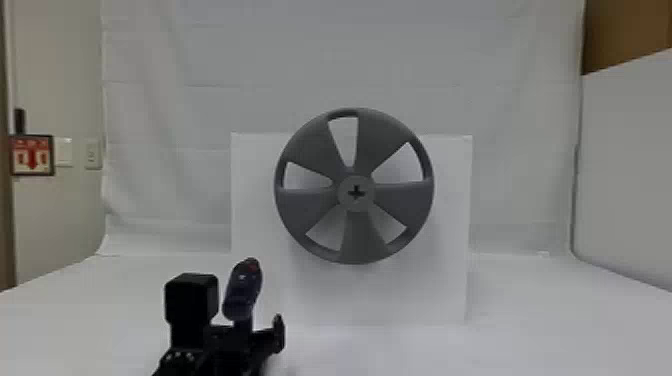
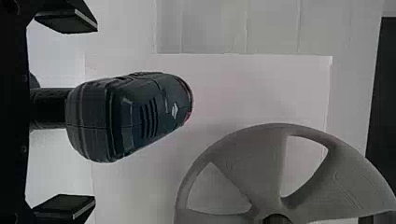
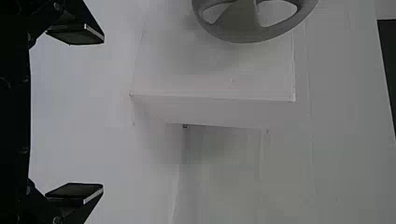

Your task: Grasp the drill and bring into the middle of wheel

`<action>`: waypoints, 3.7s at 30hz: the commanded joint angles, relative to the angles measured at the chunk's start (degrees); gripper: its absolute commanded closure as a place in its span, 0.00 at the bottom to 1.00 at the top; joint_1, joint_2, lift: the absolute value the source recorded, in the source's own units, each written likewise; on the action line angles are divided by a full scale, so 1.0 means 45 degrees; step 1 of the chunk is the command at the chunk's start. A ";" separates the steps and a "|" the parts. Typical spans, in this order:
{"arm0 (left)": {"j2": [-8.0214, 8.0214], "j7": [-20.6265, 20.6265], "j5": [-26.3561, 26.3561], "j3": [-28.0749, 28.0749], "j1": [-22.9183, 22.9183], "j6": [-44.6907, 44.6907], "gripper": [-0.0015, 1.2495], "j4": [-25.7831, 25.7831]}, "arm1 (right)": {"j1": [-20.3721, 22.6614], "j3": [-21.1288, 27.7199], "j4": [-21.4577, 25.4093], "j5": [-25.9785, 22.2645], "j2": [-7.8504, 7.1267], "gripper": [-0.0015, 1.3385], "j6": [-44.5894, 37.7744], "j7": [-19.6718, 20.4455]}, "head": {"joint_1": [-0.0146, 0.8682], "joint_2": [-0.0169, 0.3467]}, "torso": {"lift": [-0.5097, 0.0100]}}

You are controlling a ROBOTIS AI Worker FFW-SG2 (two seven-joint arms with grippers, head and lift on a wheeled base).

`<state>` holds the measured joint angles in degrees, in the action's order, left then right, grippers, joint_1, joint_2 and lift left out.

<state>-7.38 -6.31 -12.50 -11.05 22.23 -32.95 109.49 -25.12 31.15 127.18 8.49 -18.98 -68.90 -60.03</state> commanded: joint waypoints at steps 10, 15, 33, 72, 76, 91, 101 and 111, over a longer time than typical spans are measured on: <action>0.0058 0.5640 0.2134 0.2298 -0.0019 -0.0235 0.00 -0.0035 | 0.0036 0.0070 0.0000 -0.0050 0.0000 0.13 0.0000 -0.0001 | 0.08 0.13 | 0.21; 0.0000 0.7456 0.2857 0.3060 0.0059 -0.0548 0.00 -0.0035 | 0.0055 0.0109 0.0000 -0.0089 -0.0020 0.13 0.0000 -0.0001 | 0.08 0.13 | 0.21; -0.0450 0.8472 0.3208 0.5814 -0.0097 -0.1056 0.00 0.0844 | 0.0231 0.0695 0.0020 -0.0265 -0.0059 0.13 0.0000 -0.0001 | 0.08 0.13 | 0.21; 0.0039 0.4058 0.1431 0.6263 -0.1210 -0.3399 0.02 0.4047 | 0.0172 0.0968 0.0645 -0.0304 -0.0020 0.13 -0.0020 -0.0001 | 0.08 0.13 | 0.21; 0.0058 0.3921 0.1314 0.6283 -0.1210 -0.3399 0.02 0.4047 | 0.0172 0.0909 0.0645 -0.0304 -0.0020 0.13 -0.0039 -0.0001 | 0.08 0.13 | 0.21; 0.0097 0.3785 0.1040 0.6419 -0.1328 -0.3399 0.02 0.4067 | 0.0153 0.0851 0.0664 -0.0285 -0.0059 0.13 -0.0098 -0.0001 | 0.08 0.13 | 0.21; 0.0097 0.3785 0.1021 0.6439 -0.1347 -0.3399 0.02 0.4067 | 0.0172 0.0851 0.0645 -0.0285 -0.0117 0.13 -0.0137 -0.0001 | 0.08 0.13 | 0.21; 0.0117 0.3785 0.1060 0.6517 -0.1406 -0.3419 0.02 0.4067 | 0.0172 0.0851 0.0664 -0.0304 -0.0137 0.13 -0.0137 -0.0001 | 0.08 0.13 | 0.21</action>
<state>-6.89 10.72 -7.71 18.16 15.94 -48.25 127.79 -24.35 34.98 130.13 7.16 -19.52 -69.52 -60.03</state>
